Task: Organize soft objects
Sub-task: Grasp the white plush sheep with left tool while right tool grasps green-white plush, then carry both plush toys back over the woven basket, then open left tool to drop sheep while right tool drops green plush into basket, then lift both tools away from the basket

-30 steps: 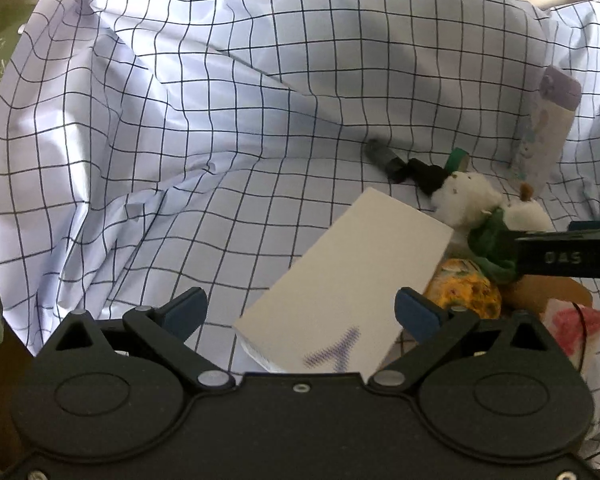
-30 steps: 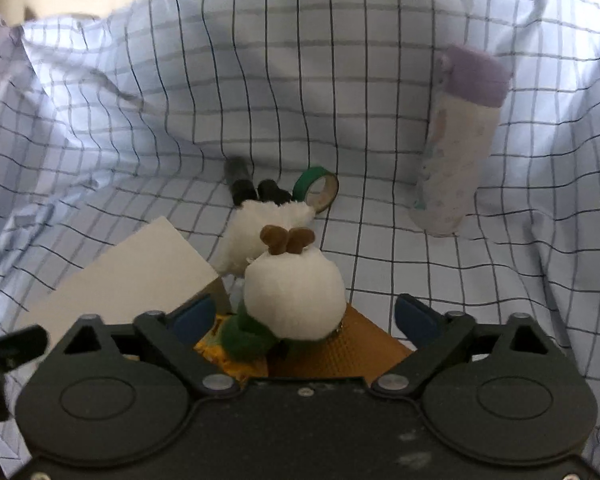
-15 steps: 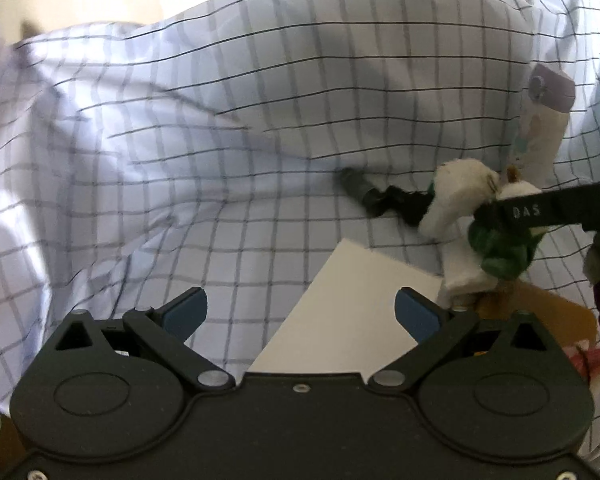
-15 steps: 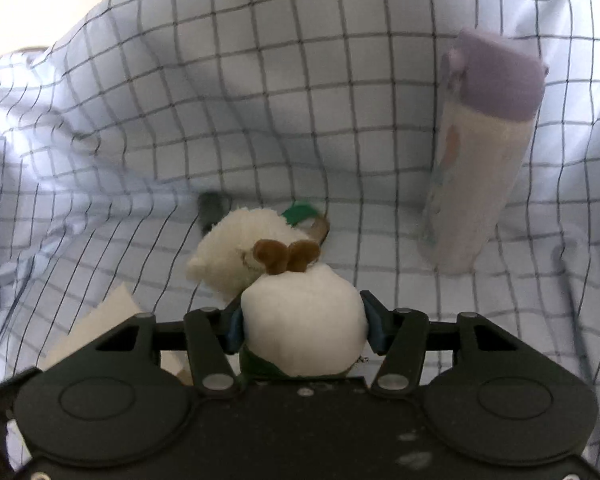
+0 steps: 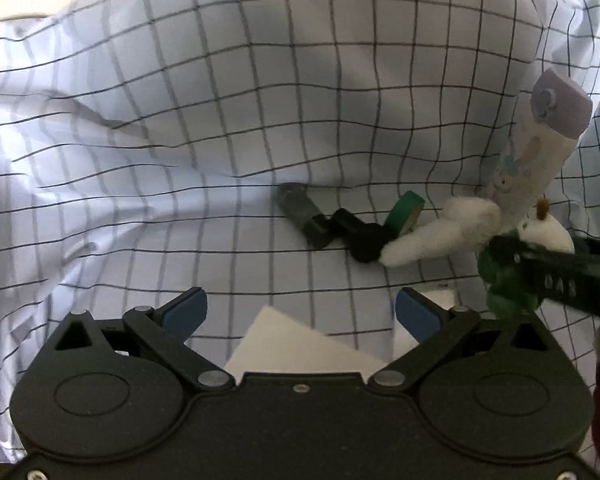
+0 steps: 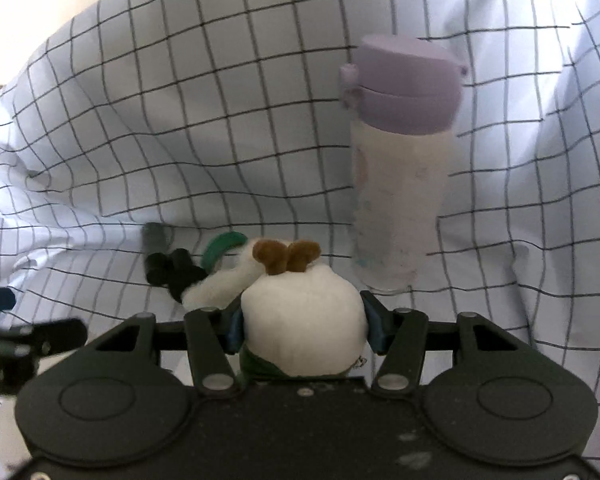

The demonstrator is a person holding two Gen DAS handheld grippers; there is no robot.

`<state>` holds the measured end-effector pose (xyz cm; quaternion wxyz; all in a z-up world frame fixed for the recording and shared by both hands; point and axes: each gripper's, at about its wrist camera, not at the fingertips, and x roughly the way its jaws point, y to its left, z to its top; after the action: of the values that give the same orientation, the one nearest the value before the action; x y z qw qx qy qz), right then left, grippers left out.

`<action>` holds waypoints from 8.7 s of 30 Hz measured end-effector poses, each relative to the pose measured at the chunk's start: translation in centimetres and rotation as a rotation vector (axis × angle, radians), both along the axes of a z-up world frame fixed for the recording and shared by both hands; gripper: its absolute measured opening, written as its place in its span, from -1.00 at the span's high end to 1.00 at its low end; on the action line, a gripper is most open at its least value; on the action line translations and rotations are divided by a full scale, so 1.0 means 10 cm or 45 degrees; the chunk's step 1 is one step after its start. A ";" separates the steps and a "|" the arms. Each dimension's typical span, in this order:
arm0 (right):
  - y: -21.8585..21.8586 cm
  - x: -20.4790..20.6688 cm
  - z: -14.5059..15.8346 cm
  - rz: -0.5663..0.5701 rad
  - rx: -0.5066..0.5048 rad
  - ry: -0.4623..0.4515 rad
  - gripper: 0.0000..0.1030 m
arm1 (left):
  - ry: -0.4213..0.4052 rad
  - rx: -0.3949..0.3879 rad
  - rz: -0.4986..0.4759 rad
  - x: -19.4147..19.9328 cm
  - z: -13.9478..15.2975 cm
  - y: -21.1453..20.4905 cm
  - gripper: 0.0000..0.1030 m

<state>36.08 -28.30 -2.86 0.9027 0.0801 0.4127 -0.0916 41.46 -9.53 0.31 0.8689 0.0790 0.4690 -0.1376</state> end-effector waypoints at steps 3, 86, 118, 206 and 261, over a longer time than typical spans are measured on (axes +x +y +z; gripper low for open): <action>-0.06 -0.06 -0.02 -0.017 -0.032 0.002 -0.08 | 0.014 0.025 -0.029 0.04 -0.06 -0.18 -0.90; 1.36 0.44 0.33 0.227 -0.071 -0.068 -0.08 | -0.048 0.098 0.188 -0.04 -0.20 1.31 -0.15; 2.87 -0.70 0.32 0.891 -0.012 -0.167 -0.09 | -0.222 0.001 0.624 -1.44 0.12 2.37 -0.15; 0.97 -4.25 0.30 -0.020 0.103 -0.168 -0.12 | -0.137 0.043 0.244 -3.87 -0.41 0.72 -0.56; 0.94 -4.22 0.26 -0.030 0.086 -0.142 -0.36 | -0.166 0.014 0.293 -3.88 -0.34 0.87 -0.57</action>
<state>-6.15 -18.92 -0.29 0.9199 0.1203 0.3637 -0.0838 2.62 -0.79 -3.09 0.9071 0.0381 0.4182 -0.0291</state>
